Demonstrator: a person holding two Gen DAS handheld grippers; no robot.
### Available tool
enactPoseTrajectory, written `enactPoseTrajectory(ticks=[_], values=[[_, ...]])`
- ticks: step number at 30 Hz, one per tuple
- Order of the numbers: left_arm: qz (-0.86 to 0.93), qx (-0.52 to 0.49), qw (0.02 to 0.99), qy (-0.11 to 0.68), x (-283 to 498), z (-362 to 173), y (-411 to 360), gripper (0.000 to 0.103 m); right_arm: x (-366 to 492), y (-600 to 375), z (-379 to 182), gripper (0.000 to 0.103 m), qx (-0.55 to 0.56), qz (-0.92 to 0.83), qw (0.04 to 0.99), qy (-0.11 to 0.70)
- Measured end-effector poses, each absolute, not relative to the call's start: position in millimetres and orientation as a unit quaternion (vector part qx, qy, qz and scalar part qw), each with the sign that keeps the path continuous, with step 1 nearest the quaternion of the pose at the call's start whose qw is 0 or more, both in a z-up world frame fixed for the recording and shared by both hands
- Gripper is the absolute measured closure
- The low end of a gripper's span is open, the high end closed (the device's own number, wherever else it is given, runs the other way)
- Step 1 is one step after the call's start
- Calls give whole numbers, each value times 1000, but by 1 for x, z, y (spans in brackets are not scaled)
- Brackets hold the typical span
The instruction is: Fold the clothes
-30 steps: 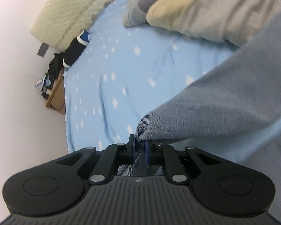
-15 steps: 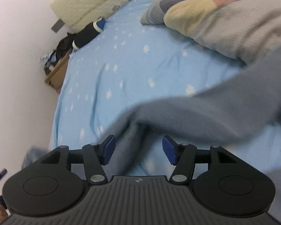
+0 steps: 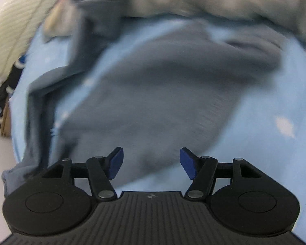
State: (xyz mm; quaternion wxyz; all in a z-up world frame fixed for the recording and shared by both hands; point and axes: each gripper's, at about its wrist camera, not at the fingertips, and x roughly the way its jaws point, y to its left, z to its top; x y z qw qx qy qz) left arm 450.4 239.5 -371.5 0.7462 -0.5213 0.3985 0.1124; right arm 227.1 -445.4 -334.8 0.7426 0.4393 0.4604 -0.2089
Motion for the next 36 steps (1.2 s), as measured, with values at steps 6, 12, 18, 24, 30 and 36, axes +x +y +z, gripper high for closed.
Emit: enactPoseTrajectory(ticks=[6,12,18,24,30,36], values=[[126,-479,773,397,459,-363,227,89,211,-454,-337,38,451,-230,740,443],[109,-483,795,350,426,-303,228,96,208,-468,-334,38,455,-239,740,433],[95,-502,800,315,369,-229,226,96,199,-479,-320,38,449,-237,745,433],[135,-531,777,311,291,-209,239,96,200,-489,-306,38,444,-228,750,434],[188,-567,730,334,235,-257,260,96,242,-467,-297,37,418,-186,769,445],[201,-542,734,356,235,-284,275,96,345,-415,-310,29,353,-163,801,455]])
